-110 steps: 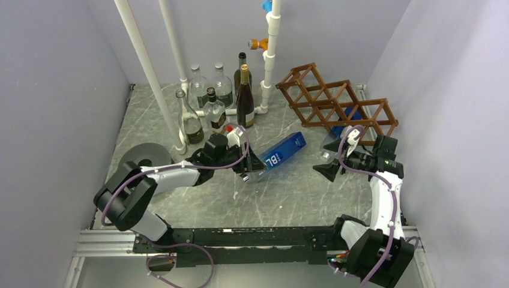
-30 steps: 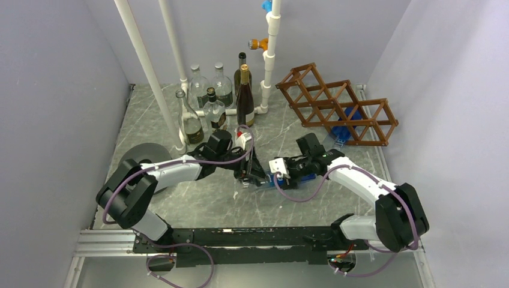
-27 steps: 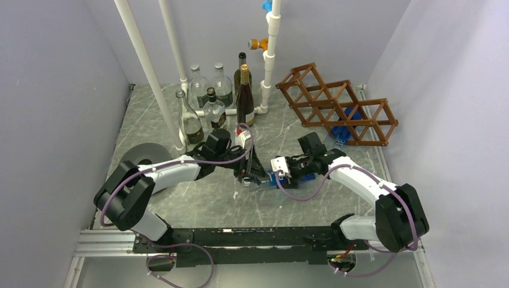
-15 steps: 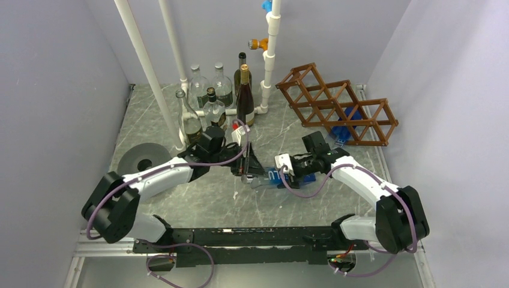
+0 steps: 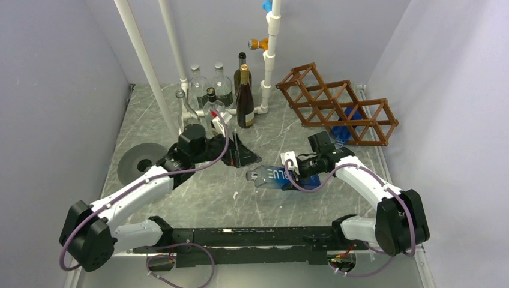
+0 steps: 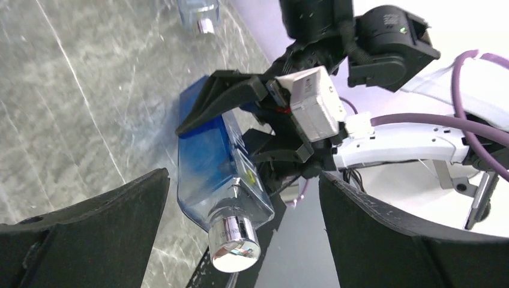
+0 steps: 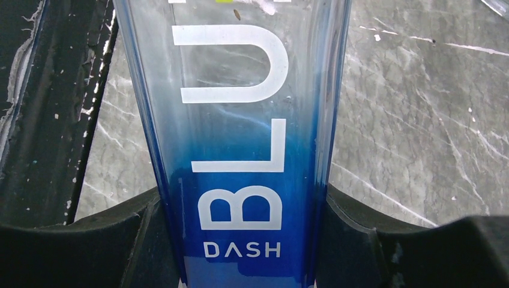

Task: Take the wine bottle off the wine rack
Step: Pick up the wine bottle from the wine rack.

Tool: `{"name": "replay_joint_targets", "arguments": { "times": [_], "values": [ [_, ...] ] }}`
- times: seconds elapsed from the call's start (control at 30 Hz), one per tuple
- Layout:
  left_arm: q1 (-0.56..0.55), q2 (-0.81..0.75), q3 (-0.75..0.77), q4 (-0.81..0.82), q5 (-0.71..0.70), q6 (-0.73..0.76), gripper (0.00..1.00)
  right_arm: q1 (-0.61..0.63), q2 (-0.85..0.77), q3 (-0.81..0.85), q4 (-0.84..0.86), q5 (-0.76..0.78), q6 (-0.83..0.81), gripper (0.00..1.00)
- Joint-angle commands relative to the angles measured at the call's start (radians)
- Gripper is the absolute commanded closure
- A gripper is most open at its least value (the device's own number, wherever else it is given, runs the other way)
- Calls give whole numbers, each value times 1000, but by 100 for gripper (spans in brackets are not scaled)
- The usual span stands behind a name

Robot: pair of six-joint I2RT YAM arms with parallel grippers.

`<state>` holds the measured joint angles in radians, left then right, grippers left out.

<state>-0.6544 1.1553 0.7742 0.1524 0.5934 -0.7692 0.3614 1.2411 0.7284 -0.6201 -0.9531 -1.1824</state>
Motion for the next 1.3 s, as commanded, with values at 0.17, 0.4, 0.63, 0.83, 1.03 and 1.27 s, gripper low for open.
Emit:
{"name": "replay_joint_targets", "arguments": {
  "times": [0.17,0.4,0.63,0.83,1.03,1.27],
  "values": [
    [6,-141,-9,-7,-211,44,1,-56,-62,45,53,-190,80,100],
    [6,-196,-103,149,-299,-122,1,-93,-84,20,200,-208,283,100],
    [-24,-196,-86,112,-404,-193,0,-99,-83,-3,344,-158,455,100],
    [-114,-150,-23,39,-533,-194,1,-102,-78,-13,411,-134,551,100],
    [-188,-89,52,-25,-625,-174,1,-106,-77,-17,421,-138,565,100],
    [-257,-16,165,-181,-761,-207,1,-107,-75,-20,426,-142,567,100]
  ]
}}
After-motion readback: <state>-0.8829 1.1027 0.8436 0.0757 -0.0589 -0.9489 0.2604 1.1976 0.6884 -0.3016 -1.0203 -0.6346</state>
